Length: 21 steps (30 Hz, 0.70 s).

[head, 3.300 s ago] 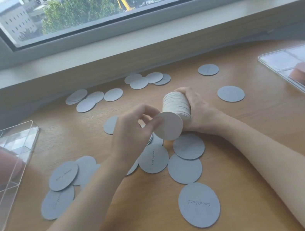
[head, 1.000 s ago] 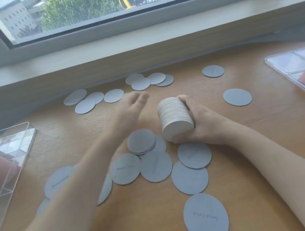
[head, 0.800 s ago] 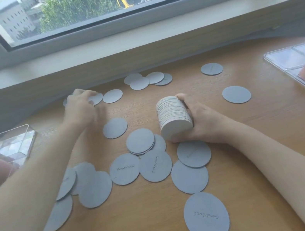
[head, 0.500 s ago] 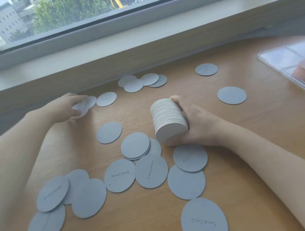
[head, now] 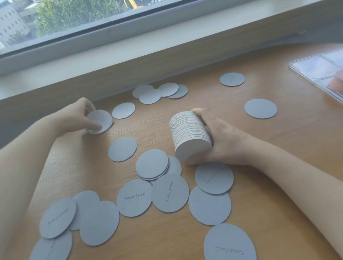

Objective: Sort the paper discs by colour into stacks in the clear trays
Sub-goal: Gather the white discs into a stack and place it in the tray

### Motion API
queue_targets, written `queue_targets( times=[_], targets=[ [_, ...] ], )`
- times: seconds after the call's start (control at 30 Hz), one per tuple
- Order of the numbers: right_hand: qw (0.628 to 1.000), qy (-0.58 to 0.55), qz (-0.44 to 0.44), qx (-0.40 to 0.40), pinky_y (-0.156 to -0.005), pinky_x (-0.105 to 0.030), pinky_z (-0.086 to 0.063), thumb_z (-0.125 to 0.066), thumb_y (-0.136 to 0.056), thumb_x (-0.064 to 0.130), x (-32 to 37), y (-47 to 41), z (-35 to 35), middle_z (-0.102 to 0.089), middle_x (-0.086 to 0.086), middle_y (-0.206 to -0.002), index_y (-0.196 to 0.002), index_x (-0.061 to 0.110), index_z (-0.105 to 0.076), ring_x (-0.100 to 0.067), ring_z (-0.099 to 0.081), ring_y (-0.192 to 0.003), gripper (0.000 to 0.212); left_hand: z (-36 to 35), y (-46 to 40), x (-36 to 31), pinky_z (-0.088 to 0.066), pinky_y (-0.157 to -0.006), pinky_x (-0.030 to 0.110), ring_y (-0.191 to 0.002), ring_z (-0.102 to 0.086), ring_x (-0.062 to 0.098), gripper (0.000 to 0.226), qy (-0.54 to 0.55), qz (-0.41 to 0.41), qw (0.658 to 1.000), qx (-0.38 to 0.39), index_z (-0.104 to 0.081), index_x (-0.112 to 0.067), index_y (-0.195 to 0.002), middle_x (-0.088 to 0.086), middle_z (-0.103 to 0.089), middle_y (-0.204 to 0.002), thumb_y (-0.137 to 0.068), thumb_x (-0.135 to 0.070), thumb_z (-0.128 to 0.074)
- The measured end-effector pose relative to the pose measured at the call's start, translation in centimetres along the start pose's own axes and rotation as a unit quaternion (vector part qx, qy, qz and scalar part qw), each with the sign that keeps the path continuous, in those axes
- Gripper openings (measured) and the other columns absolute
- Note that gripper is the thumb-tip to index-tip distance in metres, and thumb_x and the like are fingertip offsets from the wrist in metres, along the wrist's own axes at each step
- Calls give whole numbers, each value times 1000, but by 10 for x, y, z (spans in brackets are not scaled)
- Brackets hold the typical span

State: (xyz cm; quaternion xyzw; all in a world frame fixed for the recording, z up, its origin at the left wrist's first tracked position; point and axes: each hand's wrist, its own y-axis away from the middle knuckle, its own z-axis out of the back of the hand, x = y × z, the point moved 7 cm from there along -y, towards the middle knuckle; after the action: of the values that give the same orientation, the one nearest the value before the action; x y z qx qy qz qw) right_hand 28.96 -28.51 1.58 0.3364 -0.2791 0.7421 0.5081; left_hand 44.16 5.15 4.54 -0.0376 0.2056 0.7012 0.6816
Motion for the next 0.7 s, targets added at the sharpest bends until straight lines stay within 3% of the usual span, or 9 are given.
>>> queue_targets(
  times=[0.2, 0.37, 0.43, 0.5, 0.6, 0.7],
  targets=[
    [1000, -7, 0, -2, -96, -32, -46, -90, -59, 51, 1, 0, 1, -57, 21, -119, -134, 46, -29, 0, -56, -111, 97, 7, 38, -17, -41, -69, 39, -90, -55, 30, 27, 92, -39, 990, -101, -42, -21, -118, 13, -60, -111, -98, -19, -59],
    [1000, 6, 5, -11, -101, -37, -46, -91, -58, 49, 2, -1, 0, -51, 18, -126, -139, 39, -30, -7, -55, -114, 102, -15, 117, -70, -48, -84, 42, -98, -60, 30, 22, 193, -169, 963, -79, -54, -29, -114, 5, -65, -108, -97, -15, -55],
    [1000, 8, 12, -18, -102, -40, -45, -92, -56, 50, 4, -1, -1, -49, 16, -128, -139, 36, -31, -9, -54, -116, 103, -27, 150, -99, -48, -79, 33, -84, -59, 16, 16, 238, -223, 942, -79, -57, -19, -110, 3, -65, -99, -95, -15, -58],
    [1000, 10, 13, -24, -101, -42, -46, -92, -54, 52, 3, -2, -1, -49, 15, -129, -139, 34, -32, -10, -54, -117, 105, -43, 174, -124, -47, -71, 21, -75, -56, 5, 11, 265, -262, 925, -72, -57, -10, -103, 2, -62, -91, -96, -2, -58],
    [1000, 11, 8, -27, -100, -42, -47, -92, -51, 52, 1, -2, -1, -48, 14, -129, -140, 35, -31, -10, -53, -116, 110, -71, 188, -147, -49, -71, 21, -80, -60, 8, 16, 294, -294, 908, -51, -59, -16, -98, -9, -64, -88, -94, -1, -63],
    [999, 19, 7, -25, -102, -40, -45, -94, -51, 47, 0, -2, 0, -44, 15, -132, -143, 34, -28, -9, -48, -119, 114, -84, 187, -153, -53, -75, 27, -89, -62, 12, 19, 283, -306, 904, -96, -59, -23, -96, -16, -64, -92, -93, -7, -67]
  ],
)
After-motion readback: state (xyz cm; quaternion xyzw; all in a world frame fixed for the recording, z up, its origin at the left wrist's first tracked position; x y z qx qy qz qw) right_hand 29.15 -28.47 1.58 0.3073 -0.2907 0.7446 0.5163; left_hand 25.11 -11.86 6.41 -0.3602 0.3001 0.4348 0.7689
